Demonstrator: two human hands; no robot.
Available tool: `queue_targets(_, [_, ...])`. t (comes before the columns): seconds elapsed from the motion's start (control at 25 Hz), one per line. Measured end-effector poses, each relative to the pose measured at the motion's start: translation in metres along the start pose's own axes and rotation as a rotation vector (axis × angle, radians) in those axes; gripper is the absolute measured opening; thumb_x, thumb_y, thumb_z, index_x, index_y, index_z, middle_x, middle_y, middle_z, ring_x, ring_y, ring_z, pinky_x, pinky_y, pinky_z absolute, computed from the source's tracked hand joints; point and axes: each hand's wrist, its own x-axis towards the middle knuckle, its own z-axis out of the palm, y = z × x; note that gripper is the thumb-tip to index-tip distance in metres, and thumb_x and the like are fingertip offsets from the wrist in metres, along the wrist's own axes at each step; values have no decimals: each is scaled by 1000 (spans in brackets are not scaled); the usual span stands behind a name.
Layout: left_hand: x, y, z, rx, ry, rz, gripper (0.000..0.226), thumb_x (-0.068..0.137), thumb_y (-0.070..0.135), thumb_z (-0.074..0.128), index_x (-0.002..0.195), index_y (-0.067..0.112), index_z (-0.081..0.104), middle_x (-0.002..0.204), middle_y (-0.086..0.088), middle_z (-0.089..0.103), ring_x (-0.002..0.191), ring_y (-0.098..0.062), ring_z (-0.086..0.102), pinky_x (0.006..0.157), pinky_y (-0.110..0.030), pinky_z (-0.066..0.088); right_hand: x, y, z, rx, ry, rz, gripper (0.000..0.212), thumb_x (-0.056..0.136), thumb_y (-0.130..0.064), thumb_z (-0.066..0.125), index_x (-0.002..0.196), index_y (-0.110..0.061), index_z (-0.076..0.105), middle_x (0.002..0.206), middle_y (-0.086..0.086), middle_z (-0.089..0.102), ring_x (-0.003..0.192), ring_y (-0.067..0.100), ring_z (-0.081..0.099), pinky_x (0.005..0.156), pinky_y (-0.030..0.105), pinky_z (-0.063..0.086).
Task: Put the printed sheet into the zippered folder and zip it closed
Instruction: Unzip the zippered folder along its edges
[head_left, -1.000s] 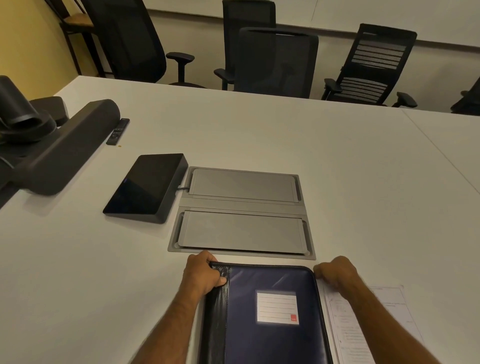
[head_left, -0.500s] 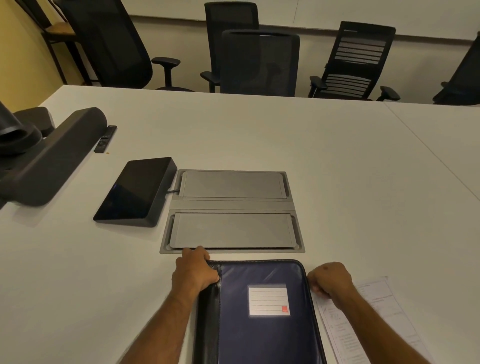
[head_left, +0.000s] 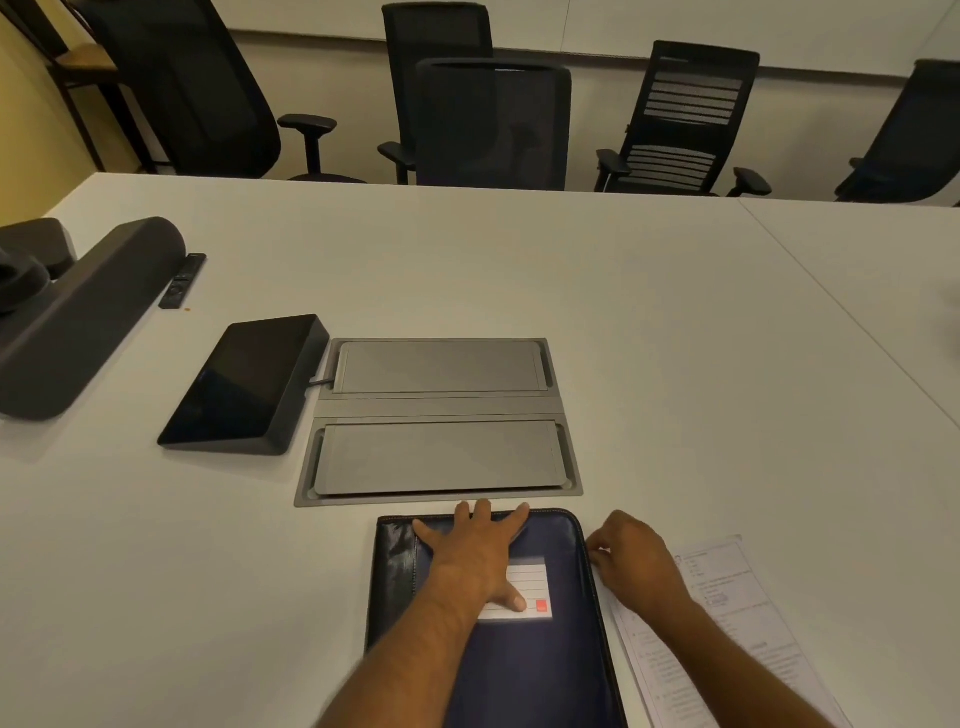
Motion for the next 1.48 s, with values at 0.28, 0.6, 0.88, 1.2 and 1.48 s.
queue_targets(0.28, [1, 3, -2, -8, 13, -34, 113, 71, 49, 81, 150, 50, -1, 162, -10, 6, 148, -37, 2, 102, -82, 8, -32, 23, 20, 2, 102, -179, 9, 82, -19, 69, 83, -22, 77, 80, -7, 69, 69, 7, 60, 65, 14, 47])
queue_targets(0.6, [2, 4, 6, 5, 64, -49, 110, 74, 49, 78, 150, 49, -2, 160, -10, 9, 148, -36, 5, 103, -81, 8, -81, 40, 36, 111, 104, -235, 14, 71, -16, 75, 76, -29, 75, 70, -15, 64, 64, -6, 49, 61, -1, 33])
queue_targets(0.88, [-3, 6, 12, 35, 105, -57, 105, 79, 48, 74, 152, 45, -2, 161, -9, 8, 148, -35, 2, 105, -79, 9, -118, 54, 50, 238, 85, -250, 14, 65, -28, 78, 75, -34, 70, 71, -27, 54, 64, -12, 50, 61, -2, 41])
queue_targets(1.2, [-21, 14, 27, 29, 112, -60, 83, 92, 40, 62, 154, 37, 6, 163, -9, -2, 149, -35, -4, 108, -74, 16, -140, 54, 50, 201, 72, -252, 19, 62, -24, 80, 76, -33, 71, 68, -21, 60, 61, -8, 55, 56, 2, 44])
queue_targets(1.48, [-59, 16, 54, 13, 85, -19, 77, 93, 34, 61, 153, 35, 14, 163, -7, -3, 149, -34, -5, 112, -72, 8, -147, 49, 51, 147, 56, -210, 10, 75, -22, 71, 79, -32, 73, 70, -22, 57, 61, -5, 56, 58, 7, 44])
